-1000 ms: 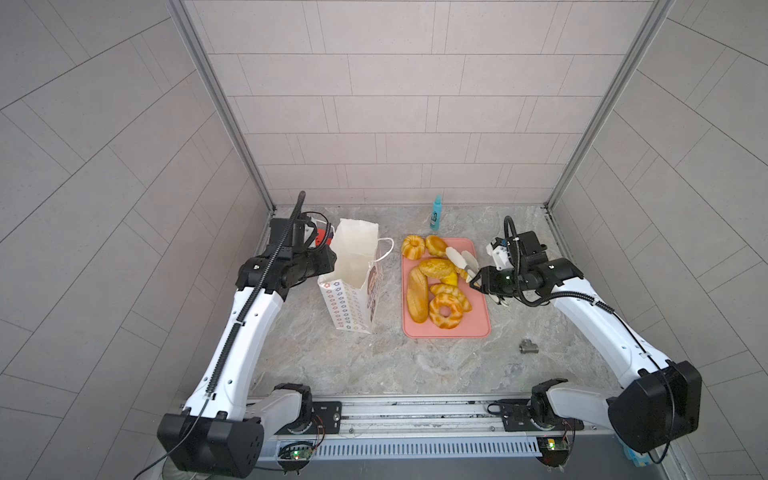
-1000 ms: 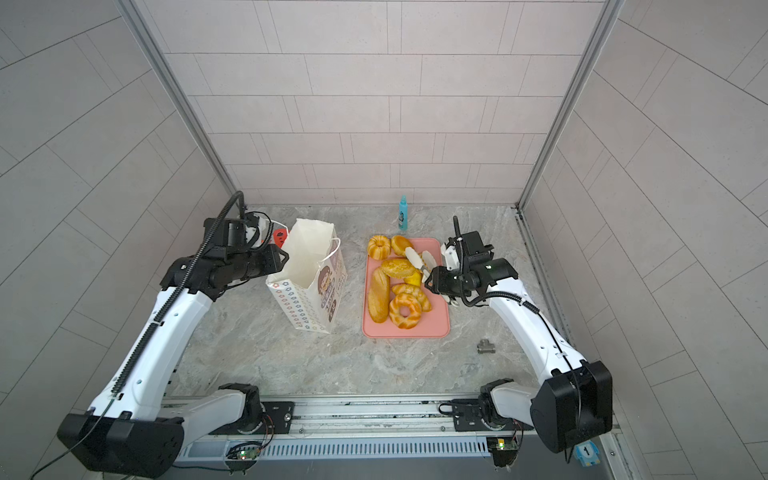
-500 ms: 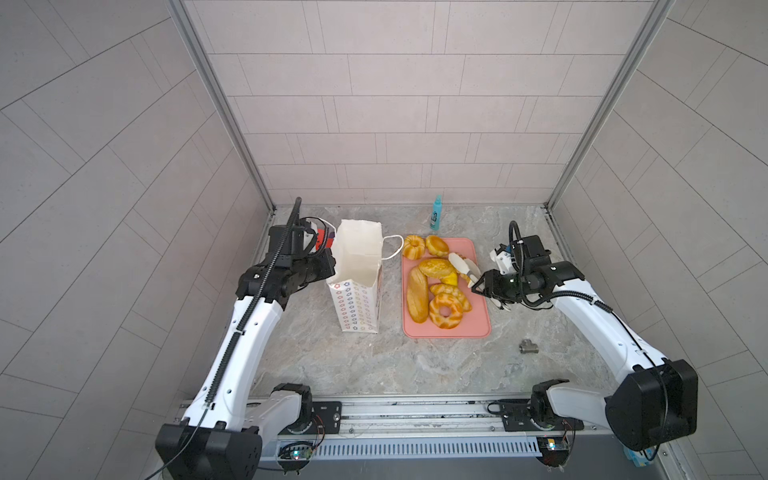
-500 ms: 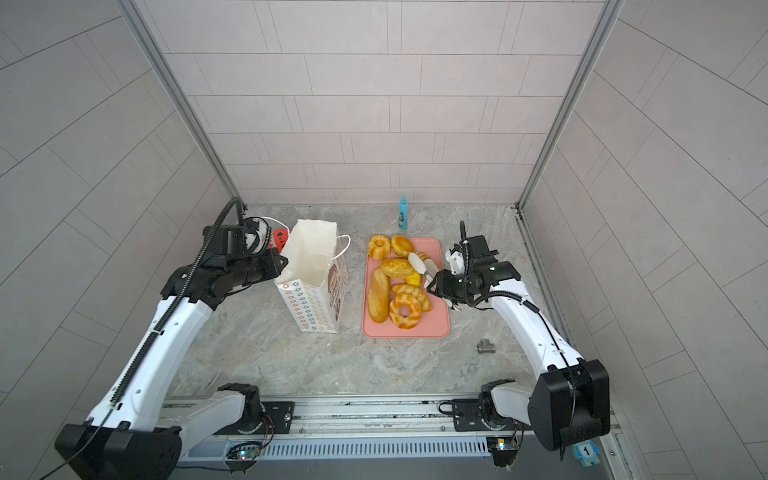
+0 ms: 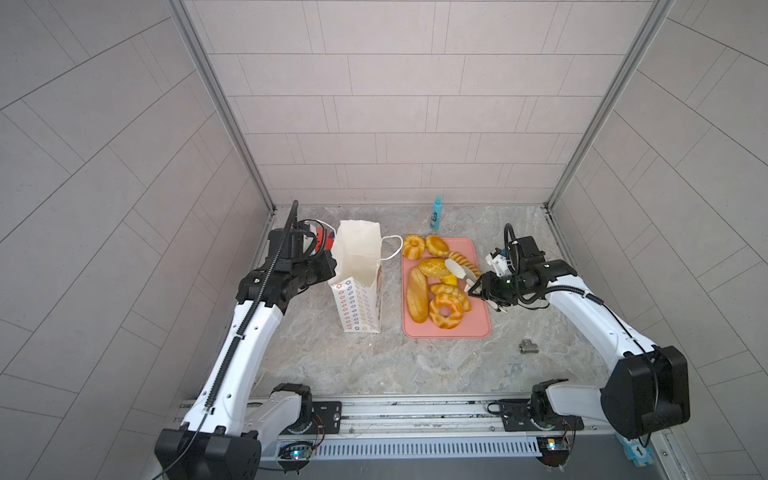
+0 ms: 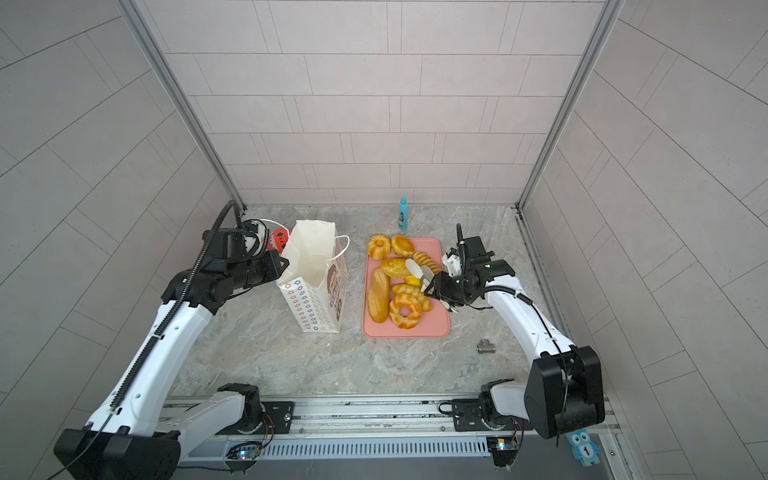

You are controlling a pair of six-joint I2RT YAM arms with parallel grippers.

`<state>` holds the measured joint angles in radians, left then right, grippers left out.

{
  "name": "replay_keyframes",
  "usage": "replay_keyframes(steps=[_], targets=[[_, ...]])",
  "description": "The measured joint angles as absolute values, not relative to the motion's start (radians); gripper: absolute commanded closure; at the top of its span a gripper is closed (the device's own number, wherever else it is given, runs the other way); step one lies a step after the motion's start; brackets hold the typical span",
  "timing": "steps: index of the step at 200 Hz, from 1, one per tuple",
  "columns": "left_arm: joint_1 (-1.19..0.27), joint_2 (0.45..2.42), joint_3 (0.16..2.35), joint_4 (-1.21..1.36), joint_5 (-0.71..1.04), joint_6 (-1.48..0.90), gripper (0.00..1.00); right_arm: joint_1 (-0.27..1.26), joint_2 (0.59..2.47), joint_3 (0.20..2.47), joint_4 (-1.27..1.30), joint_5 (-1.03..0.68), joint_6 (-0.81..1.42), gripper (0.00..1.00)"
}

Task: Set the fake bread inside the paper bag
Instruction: 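Lower the tongs onto the yellow round bun farthest from the robot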

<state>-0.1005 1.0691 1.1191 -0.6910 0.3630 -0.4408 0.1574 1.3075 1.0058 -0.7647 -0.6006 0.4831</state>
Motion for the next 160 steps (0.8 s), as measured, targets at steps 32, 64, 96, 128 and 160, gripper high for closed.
replay_keyframes(steps=[32,64,96,128,160], targets=[[-0.101,1.069,1.116,-0.685,0.366,-0.442,1.00,0.156,1.342,1.006,-0.763,-0.620,0.482,0.50],[-0.100,1.069,1.114,-0.685,0.367,-0.445,1.00,0.156,1.358,1.006,-0.756,-0.633,0.482,0.51],[-0.101,1.068,1.110,-0.682,0.368,-0.446,1.00,0.156,1.369,1.006,-0.741,-0.641,0.483,0.52],[-0.101,1.067,1.110,-0.681,0.370,-0.446,1.00,0.156,1.384,1.006,-0.723,-0.648,0.484,0.52],[-0.101,1.066,1.106,-0.677,0.371,-0.446,1.00,0.156,1.408,1.006,-0.707,-0.650,0.484,0.53]])
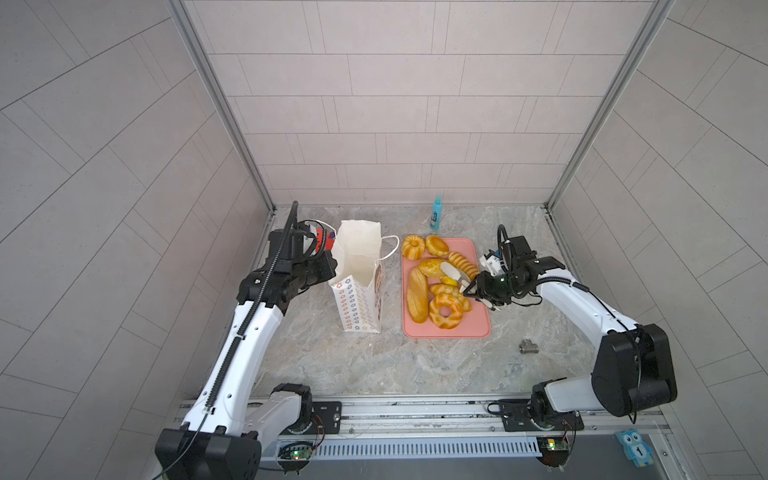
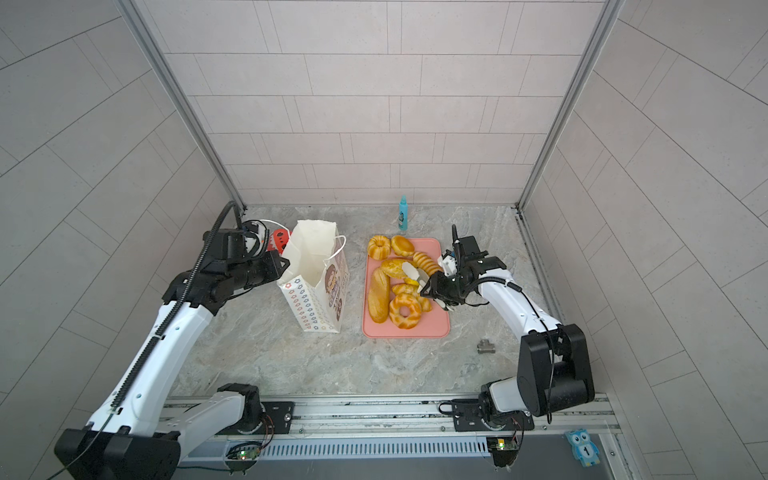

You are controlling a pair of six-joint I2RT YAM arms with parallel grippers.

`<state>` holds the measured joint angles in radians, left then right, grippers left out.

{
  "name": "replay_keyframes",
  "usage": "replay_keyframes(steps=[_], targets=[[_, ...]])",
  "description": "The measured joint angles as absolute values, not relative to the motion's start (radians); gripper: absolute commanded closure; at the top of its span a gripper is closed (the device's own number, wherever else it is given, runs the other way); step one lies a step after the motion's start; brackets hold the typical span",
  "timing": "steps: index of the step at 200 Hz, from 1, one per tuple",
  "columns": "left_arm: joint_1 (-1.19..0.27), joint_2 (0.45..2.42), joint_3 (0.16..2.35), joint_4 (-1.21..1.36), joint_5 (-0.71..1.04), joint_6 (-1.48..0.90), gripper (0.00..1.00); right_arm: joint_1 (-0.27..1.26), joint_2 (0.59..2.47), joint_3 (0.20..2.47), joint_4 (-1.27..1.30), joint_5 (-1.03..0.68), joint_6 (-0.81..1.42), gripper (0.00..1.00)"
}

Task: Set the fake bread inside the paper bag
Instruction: 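Lower the tongs onto the yellow round bun farthest from the robot, then squeeze the tongs shut on the yellow bun with the right gripper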

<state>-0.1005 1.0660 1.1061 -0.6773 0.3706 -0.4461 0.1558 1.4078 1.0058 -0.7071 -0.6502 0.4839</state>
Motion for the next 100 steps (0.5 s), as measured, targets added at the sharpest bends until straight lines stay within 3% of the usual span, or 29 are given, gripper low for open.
replay_keyframes(steps=[53,100], targets=[[-0.100,1.062,1.105,-0.677,0.371,-0.448,1.00,0.156,1.422,1.014,-0.699,-0.665,0.488,0.56],[-0.101,1.060,1.104,-0.677,0.371,-0.448,1.00,0.156,1.421,1.016,-0.691,-0.673,0.495,0.65]])
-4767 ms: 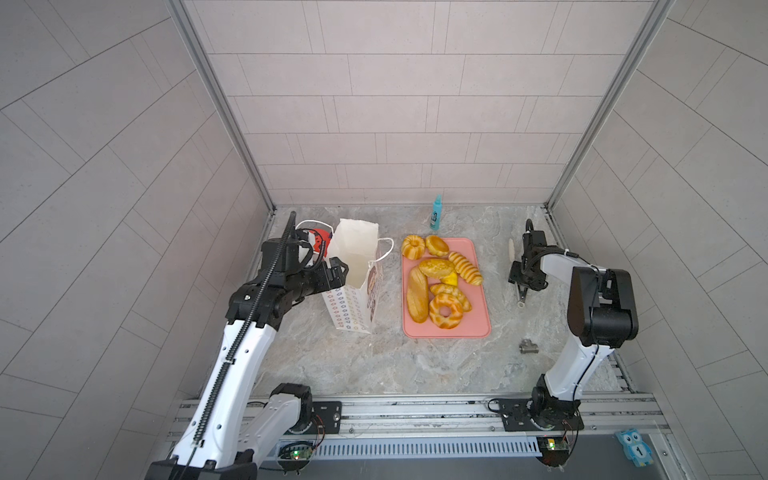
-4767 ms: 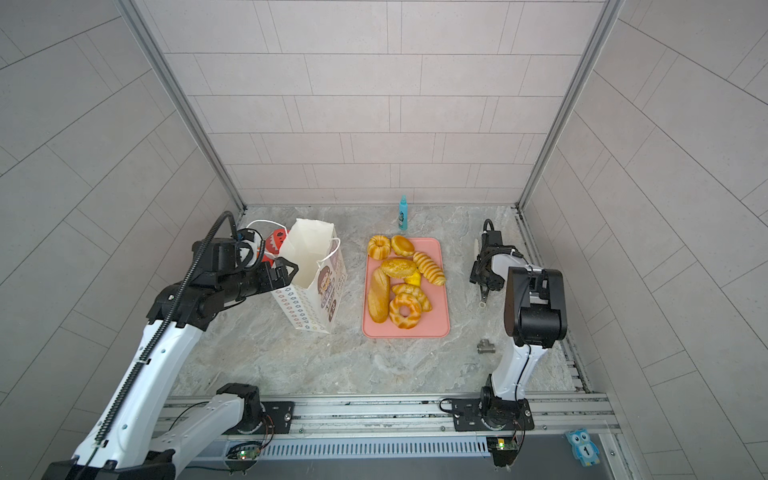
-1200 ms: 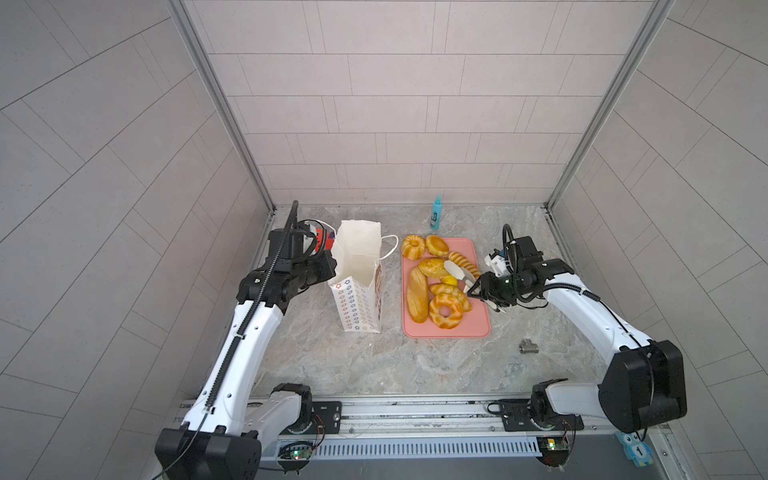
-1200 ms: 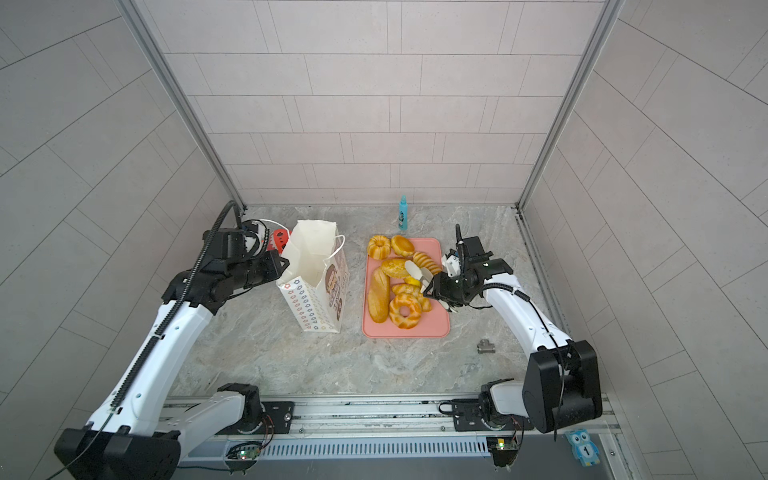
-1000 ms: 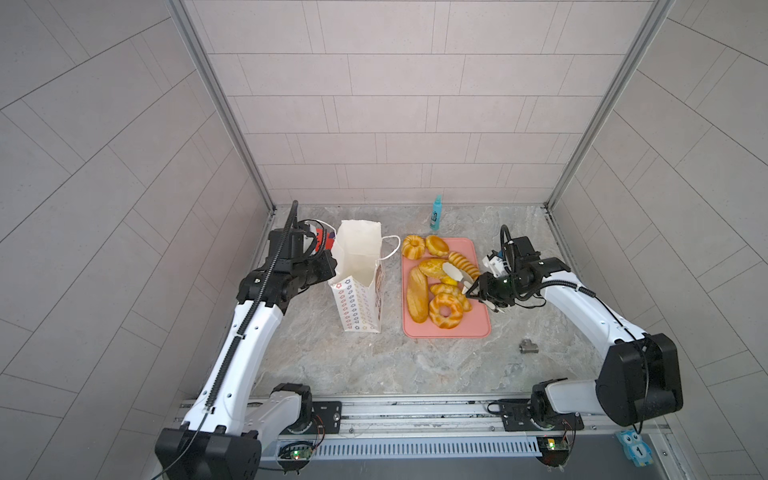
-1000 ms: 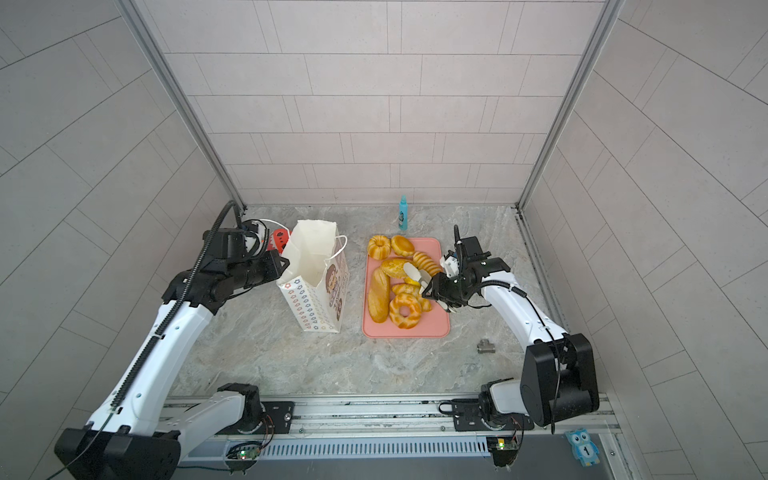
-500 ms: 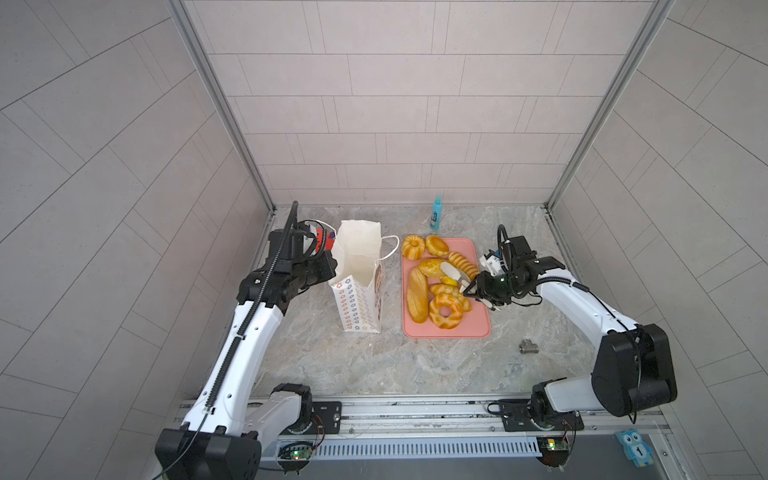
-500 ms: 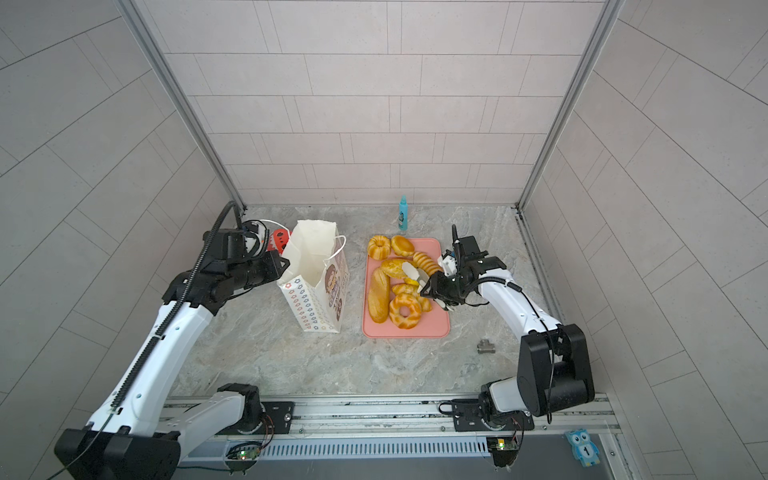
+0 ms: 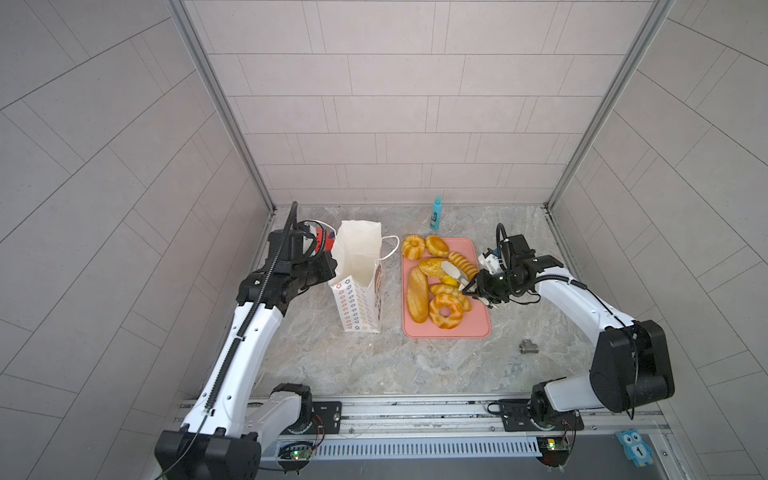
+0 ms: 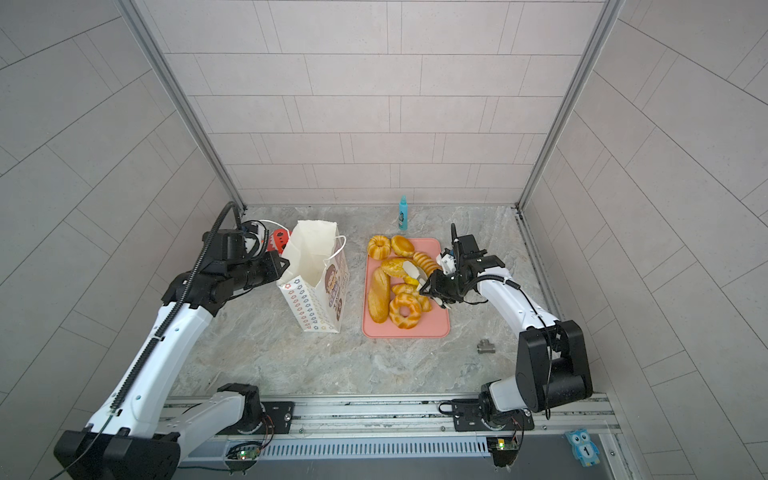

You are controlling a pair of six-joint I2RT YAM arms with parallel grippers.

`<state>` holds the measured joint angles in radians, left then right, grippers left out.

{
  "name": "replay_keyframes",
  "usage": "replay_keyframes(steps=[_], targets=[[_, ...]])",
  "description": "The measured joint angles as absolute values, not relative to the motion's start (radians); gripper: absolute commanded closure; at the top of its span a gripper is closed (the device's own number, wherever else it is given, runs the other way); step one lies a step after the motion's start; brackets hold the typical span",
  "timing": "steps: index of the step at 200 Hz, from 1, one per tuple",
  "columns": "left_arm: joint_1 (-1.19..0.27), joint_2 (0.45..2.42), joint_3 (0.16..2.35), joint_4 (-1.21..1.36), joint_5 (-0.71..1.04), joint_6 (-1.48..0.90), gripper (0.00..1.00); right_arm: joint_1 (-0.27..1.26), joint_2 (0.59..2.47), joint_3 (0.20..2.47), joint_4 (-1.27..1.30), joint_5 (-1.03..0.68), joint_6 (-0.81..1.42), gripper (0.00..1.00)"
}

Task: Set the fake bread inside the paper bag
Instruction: 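Squeeze the tongs shut on the yellow bun with the right gripper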

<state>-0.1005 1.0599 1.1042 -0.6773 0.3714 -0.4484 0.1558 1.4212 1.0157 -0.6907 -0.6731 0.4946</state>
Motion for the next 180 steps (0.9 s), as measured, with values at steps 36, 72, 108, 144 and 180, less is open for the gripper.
replay_keyframes(steps=[36,72,108,144,180], targets=[[-0.101,1.060,1.104,-0.677,0.371,-0.448,0.98,0.156,1.421,1.016,-0.689,-0.675,0.495,0.72],[-0.101,1.060,1.104,-0.678,0.370,-0.450,0.79,0.156,1.414,1.021,-0.699,-0.676,0.495,0.74],[-0.101,1.060,1.105,-0.685,0.369,-0.455,0.66,0.156,1.394,1.046,-0.723,-0.668,0.494,0.77],[-0.101,1.058,1.105,-0.686,0.369,-0.455,0.66,0.156,1.364,1.081,-0.754,-0.659,0.489,0.81],[-0.101,1.052,1.105,-0.686,0.369,-0.455,0.66,0.156,1.339,1.114,-0.783,-0.642,0.479,0.82]])
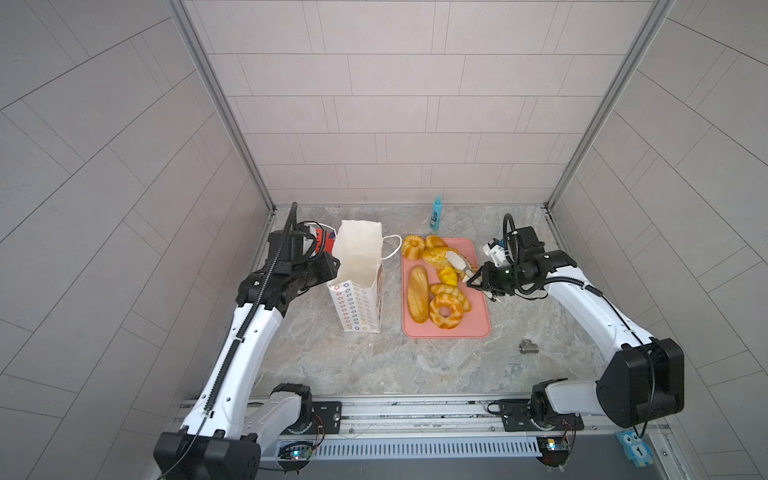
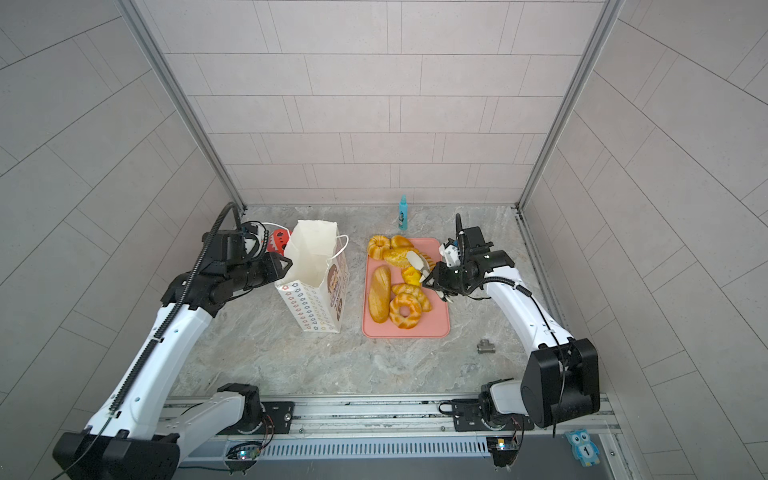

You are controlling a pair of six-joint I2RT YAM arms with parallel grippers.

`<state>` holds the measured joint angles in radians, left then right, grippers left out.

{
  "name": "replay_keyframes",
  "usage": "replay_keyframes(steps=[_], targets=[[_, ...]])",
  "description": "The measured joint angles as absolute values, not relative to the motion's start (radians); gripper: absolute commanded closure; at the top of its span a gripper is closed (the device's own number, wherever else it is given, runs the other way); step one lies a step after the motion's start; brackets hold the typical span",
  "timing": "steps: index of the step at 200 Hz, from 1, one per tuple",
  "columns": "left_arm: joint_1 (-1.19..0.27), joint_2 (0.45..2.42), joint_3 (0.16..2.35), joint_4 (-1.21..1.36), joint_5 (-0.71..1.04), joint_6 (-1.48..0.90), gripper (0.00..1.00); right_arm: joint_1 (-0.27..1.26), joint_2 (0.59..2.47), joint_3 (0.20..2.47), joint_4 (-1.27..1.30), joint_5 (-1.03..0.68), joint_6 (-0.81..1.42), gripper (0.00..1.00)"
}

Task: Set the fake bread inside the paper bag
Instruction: 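Squeeze the tongs shut on the yellow bun with the right gripper, then lift the bun in the tongs and carry it toward the paper bag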

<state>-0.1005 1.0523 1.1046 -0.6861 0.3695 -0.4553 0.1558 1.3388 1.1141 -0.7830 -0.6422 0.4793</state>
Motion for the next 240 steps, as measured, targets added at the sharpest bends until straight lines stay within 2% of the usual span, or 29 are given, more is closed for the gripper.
replay_keyframes(steps=[16,74,98,240], targets=[[-0.100,1.052,1.105,-0.686,0.369,-0.456,0.69,0.156,1.323,1.124,-0.791,-0.638,0.475,0.82],[-0.100,1.052,1.105,-0.686,0.370,-0.453,0.91,0.156,1.250,1.160,-0.813,-0.602,0.471,0.80],[-0.101,1.048,1.105,-0.686,0.371,-0.455,0.97,0.156,1.209,1.173,-0.813,-0.583,0.470,0.78],[-0.100,1.037,1.104,-0.686,0.374,-0.455,1.00,0.168,1.177,1.411,-0.836,-0.571,0.453,0.77]])
